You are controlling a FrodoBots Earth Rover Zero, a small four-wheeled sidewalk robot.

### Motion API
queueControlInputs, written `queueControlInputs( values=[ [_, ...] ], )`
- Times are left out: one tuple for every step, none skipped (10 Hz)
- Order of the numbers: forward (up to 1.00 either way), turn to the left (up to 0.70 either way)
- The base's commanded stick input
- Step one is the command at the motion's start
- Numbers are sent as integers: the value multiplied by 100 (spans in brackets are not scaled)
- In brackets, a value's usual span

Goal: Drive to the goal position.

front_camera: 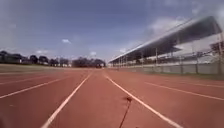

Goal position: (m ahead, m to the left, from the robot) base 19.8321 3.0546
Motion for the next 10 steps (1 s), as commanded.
queueControlInputs(
  values=[
    [70,0],
    [70,0],
    [70,0],
    [70,0],
    [70,0],
    [70,0],
    [70,0],
    [70,0],
    [70,0],
    [70,0]
  ],
)
